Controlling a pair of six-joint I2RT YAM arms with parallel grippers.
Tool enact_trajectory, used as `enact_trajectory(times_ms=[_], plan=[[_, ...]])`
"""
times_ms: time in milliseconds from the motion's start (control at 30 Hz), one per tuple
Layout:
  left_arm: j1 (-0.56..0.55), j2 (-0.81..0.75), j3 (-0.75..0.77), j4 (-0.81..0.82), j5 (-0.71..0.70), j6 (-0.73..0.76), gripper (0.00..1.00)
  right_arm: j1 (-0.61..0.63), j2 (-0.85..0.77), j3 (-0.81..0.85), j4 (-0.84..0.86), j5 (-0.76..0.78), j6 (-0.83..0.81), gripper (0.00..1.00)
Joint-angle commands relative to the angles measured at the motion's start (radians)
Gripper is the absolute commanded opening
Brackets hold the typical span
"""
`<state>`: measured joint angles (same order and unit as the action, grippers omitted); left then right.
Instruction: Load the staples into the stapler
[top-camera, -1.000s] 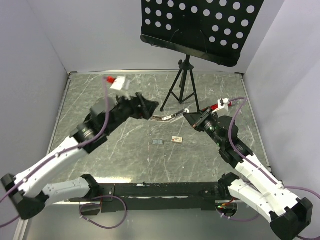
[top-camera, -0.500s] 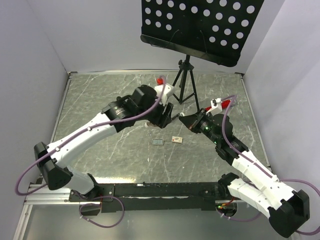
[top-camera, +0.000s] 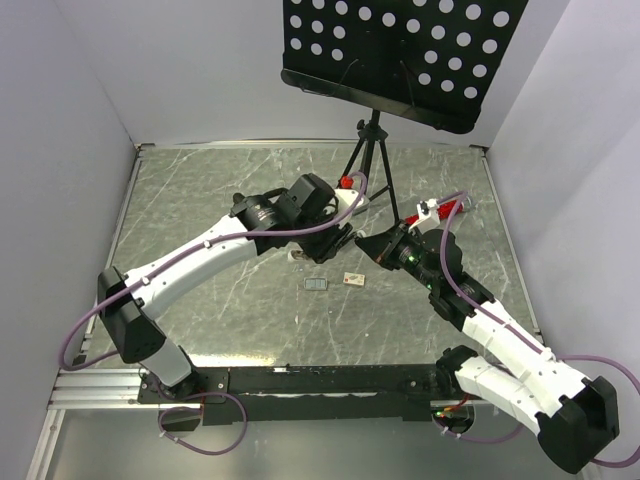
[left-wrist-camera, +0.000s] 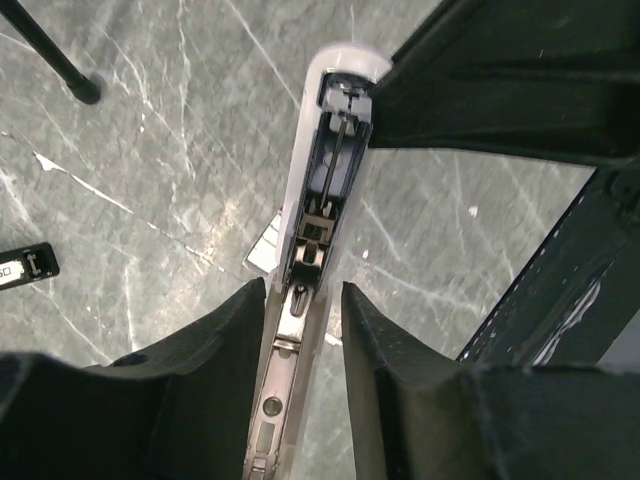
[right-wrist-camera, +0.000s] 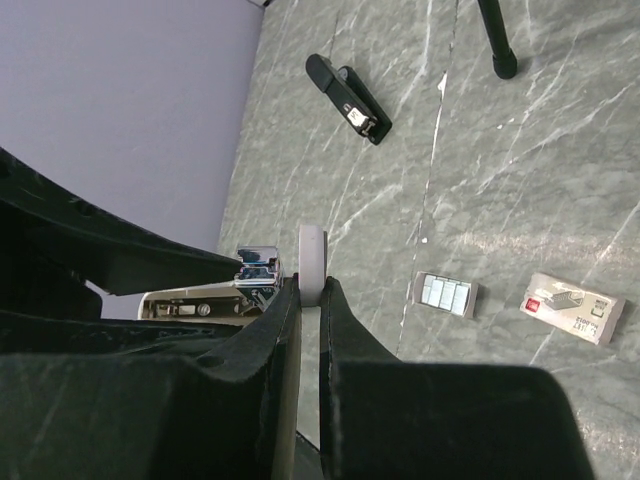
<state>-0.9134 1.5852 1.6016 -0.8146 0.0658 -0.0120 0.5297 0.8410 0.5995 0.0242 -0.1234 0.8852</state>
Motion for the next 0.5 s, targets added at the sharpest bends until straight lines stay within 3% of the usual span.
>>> enact_trajectory(times_ms=[0,367,467], plan=[[-0.004,0.010,0.049,-0.040,0.023,0.055,0.41,0.007,-0.016,0.003,0.068,-0.015,0.015,0.00],[-0.004,0.027,0.046,-0.049,0.042,0.076,0.22,0.012,-0.011,-0.003,0.082,-0.025,0.015,0.00],[-0.004,0.025,0.035,-0.049,0.032,0.083,0.07,0.012,-0.007,-0.003,0.086,-0.036,0.009,0.00]])
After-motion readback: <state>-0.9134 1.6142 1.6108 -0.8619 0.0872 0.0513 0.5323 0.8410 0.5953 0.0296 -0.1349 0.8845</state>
